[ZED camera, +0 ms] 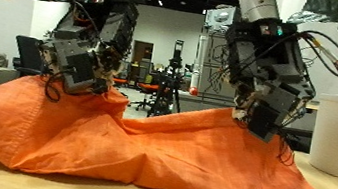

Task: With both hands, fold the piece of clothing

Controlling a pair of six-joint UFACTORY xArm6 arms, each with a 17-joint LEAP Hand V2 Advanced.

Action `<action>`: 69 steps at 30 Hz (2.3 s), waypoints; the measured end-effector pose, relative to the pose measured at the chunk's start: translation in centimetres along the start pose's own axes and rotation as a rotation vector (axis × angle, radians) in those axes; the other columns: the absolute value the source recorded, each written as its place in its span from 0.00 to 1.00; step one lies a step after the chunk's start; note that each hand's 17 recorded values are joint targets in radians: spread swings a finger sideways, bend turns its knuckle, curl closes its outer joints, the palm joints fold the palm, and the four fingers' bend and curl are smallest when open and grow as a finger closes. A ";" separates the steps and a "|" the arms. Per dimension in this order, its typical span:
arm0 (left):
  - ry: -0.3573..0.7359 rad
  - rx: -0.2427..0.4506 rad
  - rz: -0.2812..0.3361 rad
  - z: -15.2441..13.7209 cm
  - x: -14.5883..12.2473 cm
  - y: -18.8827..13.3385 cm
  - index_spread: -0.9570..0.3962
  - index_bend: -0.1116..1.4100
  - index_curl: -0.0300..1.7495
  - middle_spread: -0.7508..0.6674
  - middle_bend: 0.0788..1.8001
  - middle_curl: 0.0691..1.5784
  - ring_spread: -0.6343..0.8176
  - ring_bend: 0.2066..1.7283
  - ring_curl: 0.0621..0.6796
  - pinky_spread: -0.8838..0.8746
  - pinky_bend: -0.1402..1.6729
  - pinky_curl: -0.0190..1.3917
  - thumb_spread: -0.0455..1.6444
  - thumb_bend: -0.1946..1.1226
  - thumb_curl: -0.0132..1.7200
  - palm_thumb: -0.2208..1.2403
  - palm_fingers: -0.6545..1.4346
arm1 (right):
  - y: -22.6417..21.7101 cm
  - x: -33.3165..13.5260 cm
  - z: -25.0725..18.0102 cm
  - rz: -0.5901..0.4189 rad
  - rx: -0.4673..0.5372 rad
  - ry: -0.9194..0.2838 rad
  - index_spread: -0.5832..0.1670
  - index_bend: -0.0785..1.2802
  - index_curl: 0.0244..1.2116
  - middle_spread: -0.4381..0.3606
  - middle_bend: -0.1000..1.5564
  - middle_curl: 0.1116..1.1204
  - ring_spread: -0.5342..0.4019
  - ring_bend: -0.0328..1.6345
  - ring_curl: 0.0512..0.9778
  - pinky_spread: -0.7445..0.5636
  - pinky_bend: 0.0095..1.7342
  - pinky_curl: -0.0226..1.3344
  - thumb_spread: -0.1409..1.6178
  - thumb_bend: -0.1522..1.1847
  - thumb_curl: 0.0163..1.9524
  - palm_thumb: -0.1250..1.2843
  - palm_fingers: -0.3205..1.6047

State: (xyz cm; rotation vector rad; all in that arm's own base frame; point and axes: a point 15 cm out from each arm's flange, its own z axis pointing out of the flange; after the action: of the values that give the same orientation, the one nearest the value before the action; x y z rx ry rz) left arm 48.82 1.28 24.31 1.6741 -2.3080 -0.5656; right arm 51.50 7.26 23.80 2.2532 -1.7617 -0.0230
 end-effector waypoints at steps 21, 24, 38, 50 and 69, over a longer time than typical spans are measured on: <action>0.085 0.120 -0.217 2.8 -4.4 -4.5 0.44 0.12 0.76 0.11 0.25 0.77 0.18 0.60 0.77 0.17 0.62 0.50 0.65 0.13 0.35 0.68 0.38 | -10.0 0.0 3.7 0.146 0.194 -0.022 0.39 0.71 0.63 0.32 0.75 0.63 0.31 0.81 0.57 0.30 0.72 0.51 0.91 0.10 0.24 0.63 0.71; 0.132 0.142 -0.232 2.7 -4.3 -4.7 0.52 0.12 0.68 0.23 0.11 0.70 0.31 0.52 0.68 0.25 0.59 0.48 0.66 0.12 0.34 0.65 0.23 | -10.3 0.1 2.9 0.152 0.219 -0.024 0.36 0.60 0.62 0.32 0.69 0.60 0.30 0.82 0.57 0.26 0.72 0.50 0.94 0.10 0.21 0.60 0.64; 0.136 0.290 -0.278 -2.0 -5.5 -2.1 0.83 0.13 0.30 0.87 0.01 0.30 0.81 0.25 0.32 0.80 0.37 0.30 0.72 0.13 0.25 0.55 0.18 | -6.1 6.8 -7.1 0.251 0.437 -0.054 0.25 0.35 0.47 0.33 0.51 0.48 0.34 0.64 0.41 0.42 0.50 0.36 0.98 0.11 0.11 0.46 0.29; 0.138 0.215 -0.196 0.5 -0.6 4.4 0.84 0.15 0.18 0.90 0.03 0.16 0.85 0.19 0.26 0.82 0.31 0.25 0.72 0.13 0.22 0.53 0.23 | 5.5 7.0 -1.3 0.020 0.175 -0.015 0.25 0.26 0.36 0.46 0.33 0.32 0.69 0.35 0.23 0.82 0.36 0.26 0.80 0.09 0.10 0.38 0.13; 0.186 0.113 -0.149 5.4 6.1 7.2 0.85 0.16 0.12 0.89 0.05 0.09 0.86 0.15 0.24 0.81 0.28 0.24 0.72 0.14 0.21 0.55 0.26 | 6.5 7.4 12.2 -0.131 -0.153 0.107 0.30 0.18 0.26 0.50 0.21 0.24 0.72 0.27 0.19 0.79 0.23 0.22 0.60 0.09 0.14 0.32 0.20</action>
State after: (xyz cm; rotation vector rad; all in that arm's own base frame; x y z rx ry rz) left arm 38.51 -1.67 22.43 1.8754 -2.1327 -0.2965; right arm 44.94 -3.73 14.71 2.2120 -1.5040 -0.0603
